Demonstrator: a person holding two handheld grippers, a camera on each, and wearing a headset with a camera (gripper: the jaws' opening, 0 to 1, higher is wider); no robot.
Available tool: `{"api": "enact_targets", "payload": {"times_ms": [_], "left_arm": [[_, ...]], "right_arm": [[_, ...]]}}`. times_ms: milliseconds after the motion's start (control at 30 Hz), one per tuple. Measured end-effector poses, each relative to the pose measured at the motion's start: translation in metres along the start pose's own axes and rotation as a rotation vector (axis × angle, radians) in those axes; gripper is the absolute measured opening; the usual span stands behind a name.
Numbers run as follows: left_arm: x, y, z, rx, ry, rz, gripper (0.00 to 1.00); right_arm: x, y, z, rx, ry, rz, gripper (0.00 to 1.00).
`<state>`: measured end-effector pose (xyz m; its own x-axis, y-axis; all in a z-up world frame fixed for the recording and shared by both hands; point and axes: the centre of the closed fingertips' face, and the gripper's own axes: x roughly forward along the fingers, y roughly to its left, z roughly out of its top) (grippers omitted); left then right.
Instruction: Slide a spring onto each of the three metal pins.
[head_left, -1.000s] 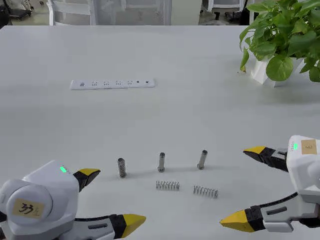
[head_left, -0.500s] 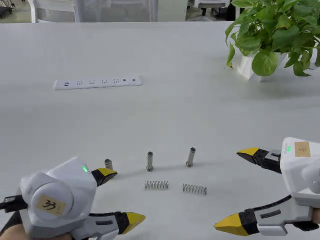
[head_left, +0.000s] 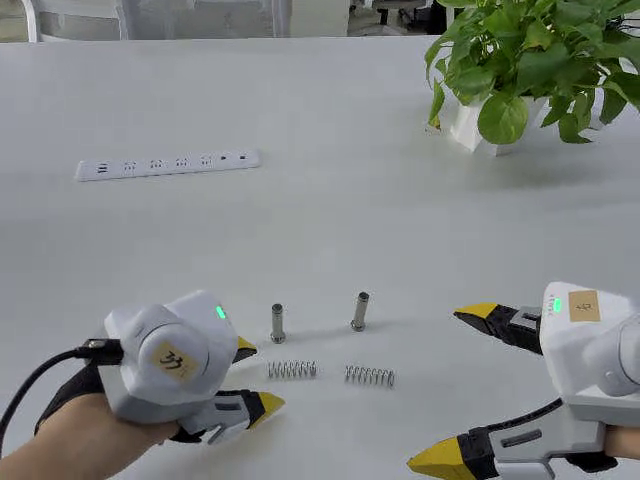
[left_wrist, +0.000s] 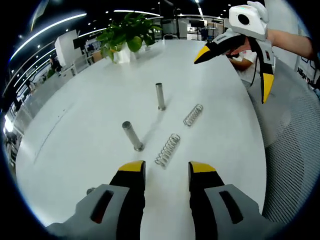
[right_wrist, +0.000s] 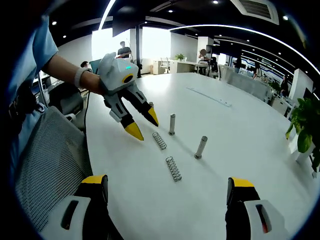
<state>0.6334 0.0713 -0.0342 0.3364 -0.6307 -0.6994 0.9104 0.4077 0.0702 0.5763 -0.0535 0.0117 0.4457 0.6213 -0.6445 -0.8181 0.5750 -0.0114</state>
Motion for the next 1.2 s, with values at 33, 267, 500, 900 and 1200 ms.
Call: {"api": "enact_targets", "payload": {"times_ms": [33,267,500,900,1200], "left_arm": [[0.002,0.000,0.000,0.008,0.006,-0.001,0.29],[0.012,0.000,-0.001,0.002,0.058,-0.026,0.21],[0.016,0.003,-0.007,-0.004,0.099,-0.033,0.18],[0.019,-0.001,-0.007,-0.022,0.168,-0.098,0.11],[0.019,-0.003,-0.008,-0.003,0.277,-0.115,0.08]], "right_arm": [[0.000,0.001,-0.001,0.004,-0.001,0.000,0.99],[-0.002,0.002,-0.004,0.024,-0.001,-0.008,0.99],[-0.003,0.003,-0.005,0.035,-0.004,-0.014,0.99],[-0.001,0.006,-0.004,0.042,-0.009,-0.012,0.99],[0.003,0.012,-0.002,0.037,-0.011,0.007,0.99]]}}
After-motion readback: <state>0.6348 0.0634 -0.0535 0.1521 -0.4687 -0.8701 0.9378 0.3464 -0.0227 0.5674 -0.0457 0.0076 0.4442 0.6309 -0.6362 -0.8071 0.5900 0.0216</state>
